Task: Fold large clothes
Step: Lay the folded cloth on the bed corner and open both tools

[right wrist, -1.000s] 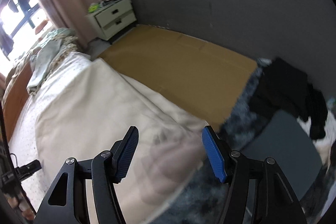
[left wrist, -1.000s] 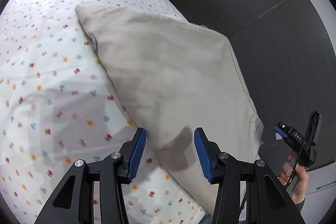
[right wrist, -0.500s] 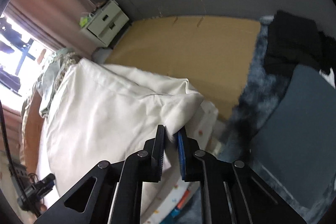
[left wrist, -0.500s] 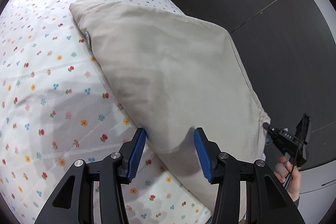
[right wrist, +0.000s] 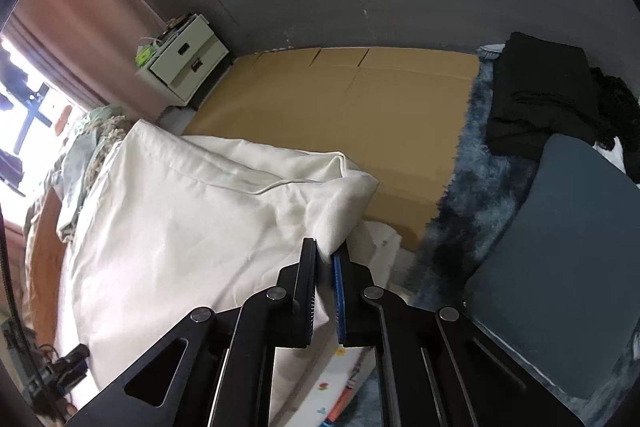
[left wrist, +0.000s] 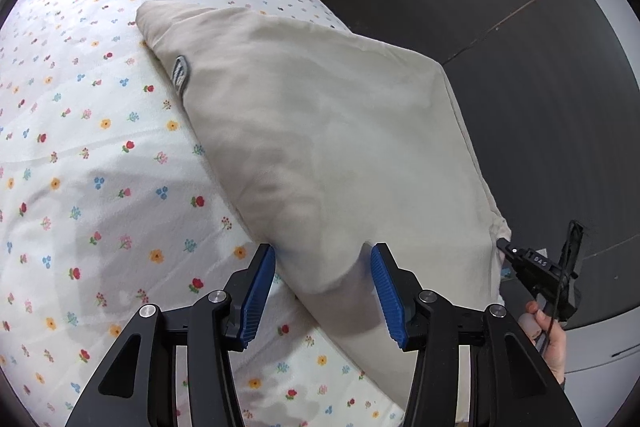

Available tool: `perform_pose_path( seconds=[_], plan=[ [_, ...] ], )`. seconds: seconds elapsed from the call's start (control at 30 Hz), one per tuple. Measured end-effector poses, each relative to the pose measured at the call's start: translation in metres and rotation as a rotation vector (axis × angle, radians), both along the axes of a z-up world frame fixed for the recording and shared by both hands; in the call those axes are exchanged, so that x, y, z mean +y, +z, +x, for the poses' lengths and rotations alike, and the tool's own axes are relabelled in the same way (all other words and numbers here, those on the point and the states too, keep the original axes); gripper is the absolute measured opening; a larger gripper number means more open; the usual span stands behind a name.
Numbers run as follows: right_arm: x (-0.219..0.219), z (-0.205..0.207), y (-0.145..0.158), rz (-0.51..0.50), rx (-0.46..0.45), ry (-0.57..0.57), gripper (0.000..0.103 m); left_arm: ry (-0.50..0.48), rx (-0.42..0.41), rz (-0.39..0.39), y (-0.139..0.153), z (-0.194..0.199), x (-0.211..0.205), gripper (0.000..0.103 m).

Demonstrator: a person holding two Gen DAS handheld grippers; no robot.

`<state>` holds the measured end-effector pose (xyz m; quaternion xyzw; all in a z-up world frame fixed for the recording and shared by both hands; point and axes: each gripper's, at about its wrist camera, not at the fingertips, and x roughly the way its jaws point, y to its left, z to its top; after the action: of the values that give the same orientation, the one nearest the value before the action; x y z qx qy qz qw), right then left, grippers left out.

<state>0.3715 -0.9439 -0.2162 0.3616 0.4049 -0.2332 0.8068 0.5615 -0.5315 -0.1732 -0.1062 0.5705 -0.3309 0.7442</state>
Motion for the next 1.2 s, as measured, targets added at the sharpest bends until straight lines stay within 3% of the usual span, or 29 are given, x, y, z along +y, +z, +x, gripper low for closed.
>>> perform_pose_path(
  seconds=[0.1,0.17,0.23,0.5,0.57,0.63,0.73,0.83,1.2],
  plan=[
    [0.008,0.006,0.008,-0.068,0.074,0.043,0.011,-0.009,0.027,0.012,0.002,0.0,0.005,0.053],
    [0.015,0.004,0.021,-0.125,0.123,0.047,0.027,-0.006,-0.001,0.019,0.009,-0.002,0.011,0.054],
    [0.022,-0.005,0.035,-0.143,0.115,0.056,0.048,0.004,-0.023,0.023,0.016,-0.004,0.018,0.066],
    [0.046,-0.042,0.077,-0.133,0.071,0.112,0.052,0.023,-0.102,0.006,0.069,-0.031,0.048,0.077],
    [0.057,-0.051,0.091,-0.137,0.058,0.123,0.063,0.029,-0.125,-0.012,0.085,-0.041,0.058,0.086],
    [0.065,-0.059,0.105,-0.143,0.034,0.128,0.082,0.034,-0.151,-0.027,0.101,-0.05,0.067,0.095],
    [0.082,-0.072,0.126,-0.159,0.002,0.136,0.098,0.05,-0.199,-0.016,0.126,-0.064,0.079,0.096],
    [0.098,-0.085,0.143,-0.165,-0.026,0.15,0.099,0.065,-0.255,-0.026,0.151,-0.084,0.096,0.102],
    [0.154,-0.136,0.195,-0.204,-0.146,0.183,0.1,0.053,-0.389,-0.008,0.203,-0.153,0.14,0.102]
  ],
)
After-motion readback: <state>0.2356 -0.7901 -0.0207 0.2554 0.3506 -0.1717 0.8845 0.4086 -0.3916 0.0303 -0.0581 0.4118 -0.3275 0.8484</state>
